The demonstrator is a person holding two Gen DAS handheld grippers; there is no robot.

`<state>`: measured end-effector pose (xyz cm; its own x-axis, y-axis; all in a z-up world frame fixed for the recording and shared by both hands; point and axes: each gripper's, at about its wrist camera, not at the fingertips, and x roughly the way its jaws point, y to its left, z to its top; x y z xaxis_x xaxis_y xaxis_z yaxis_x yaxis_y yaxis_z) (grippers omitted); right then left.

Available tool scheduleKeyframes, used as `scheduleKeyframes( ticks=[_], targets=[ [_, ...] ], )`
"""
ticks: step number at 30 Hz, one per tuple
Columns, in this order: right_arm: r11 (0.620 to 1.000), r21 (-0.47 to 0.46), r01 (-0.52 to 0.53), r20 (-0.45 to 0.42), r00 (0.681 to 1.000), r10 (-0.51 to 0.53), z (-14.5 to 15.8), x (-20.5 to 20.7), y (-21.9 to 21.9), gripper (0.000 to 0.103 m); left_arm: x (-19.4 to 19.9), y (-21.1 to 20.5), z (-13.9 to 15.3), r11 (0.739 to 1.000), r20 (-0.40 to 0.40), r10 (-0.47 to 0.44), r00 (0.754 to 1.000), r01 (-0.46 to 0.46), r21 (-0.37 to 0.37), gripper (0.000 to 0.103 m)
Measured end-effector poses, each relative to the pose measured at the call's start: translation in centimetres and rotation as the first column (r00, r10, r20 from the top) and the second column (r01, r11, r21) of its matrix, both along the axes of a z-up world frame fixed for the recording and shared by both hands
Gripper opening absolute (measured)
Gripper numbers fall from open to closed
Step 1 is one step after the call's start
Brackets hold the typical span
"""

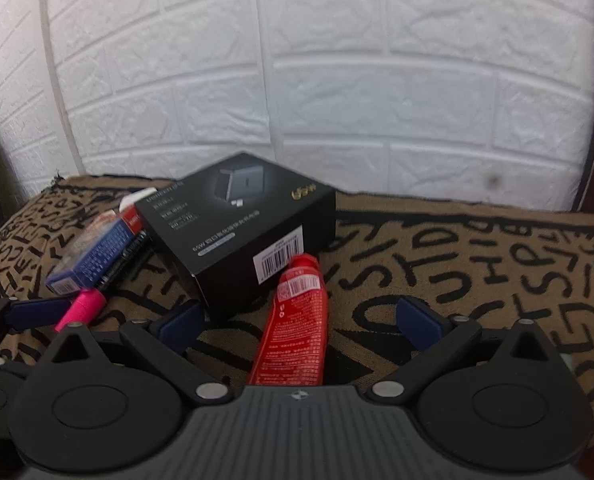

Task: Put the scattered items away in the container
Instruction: 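Move left gripper to the pink-capped marker while right gripper approaches the red tube, then close left gripper on the pink-capped marker while right gripper grasps the red tube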

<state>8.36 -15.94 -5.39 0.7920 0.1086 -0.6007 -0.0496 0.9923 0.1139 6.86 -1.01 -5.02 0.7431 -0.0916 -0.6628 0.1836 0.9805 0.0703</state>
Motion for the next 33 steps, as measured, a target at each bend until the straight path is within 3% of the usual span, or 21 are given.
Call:
scheduleKeyframes(
  ticks=[2,3,4,5,6,7,19,33],
  targets=[
    [1.000,-0.003,-0.015,-0.002,1.000,0.015,-0.1,0.2,0.0,0.103,-0.2,-0.1,0.1,1.000,0.005,-0.002,1.000,0.002,-0.002,0.100],
    [1.000,0.005,-0.028,0.002,1.000,0.028,-0.1,0.1,-0.2,0.101,-0.3,-0.2,0.1,1.000,0.013,-0.012,1.000,0.012,-0.002,0.090],
    [0.999,0.016,-0.047,0.008,0.999,0.046,0.0,0.0,-0.4,0.088,-0.5,-0.4,0.2,1.000,0.026,-0.030,0.999,0.030,0.000,0.083],
    [0.998,0.020,-0.066,0.014,0.998,0.065,0.1,-0.1,-0.4,0.072,-0.8,-0.6,0.4,0.999,0.040,-0.055,0.998,0.054,0.006,0.061],
    [0.996,0.015,-0.088,0.015,0.996,0.088,0.2,-0.3,-0.4,0.063,-1.1,-1.0,0.4,0.996,0.048,-0.085,0.995,0.085,0.014,0.037],
    [0.994,-0.003,-0.110,0.011,0.994,0.110,0.3,-0.3,-0.3,0.047,-1.4,-1.3,0.4,0.994,0.055,-0.105,0.993,0.103,0.024,0.033],
    [0.978,-0.001,-0.209,0.016,0.978,0.209,1.2,-5.1,1.5,0.043,-5.8,-0.5,0.5,0.979,0.071,-0.205,0.976,0.203,0.030,0.018],
    [0.959,0.069,-0.276,-0.006,0.961,0.277,1.9,-17.5,3.5,0.035,-16.4,0.1,0.0,0.968,0.044,-0.253,0.967,0.252,0.019,0.018]
  ],
)
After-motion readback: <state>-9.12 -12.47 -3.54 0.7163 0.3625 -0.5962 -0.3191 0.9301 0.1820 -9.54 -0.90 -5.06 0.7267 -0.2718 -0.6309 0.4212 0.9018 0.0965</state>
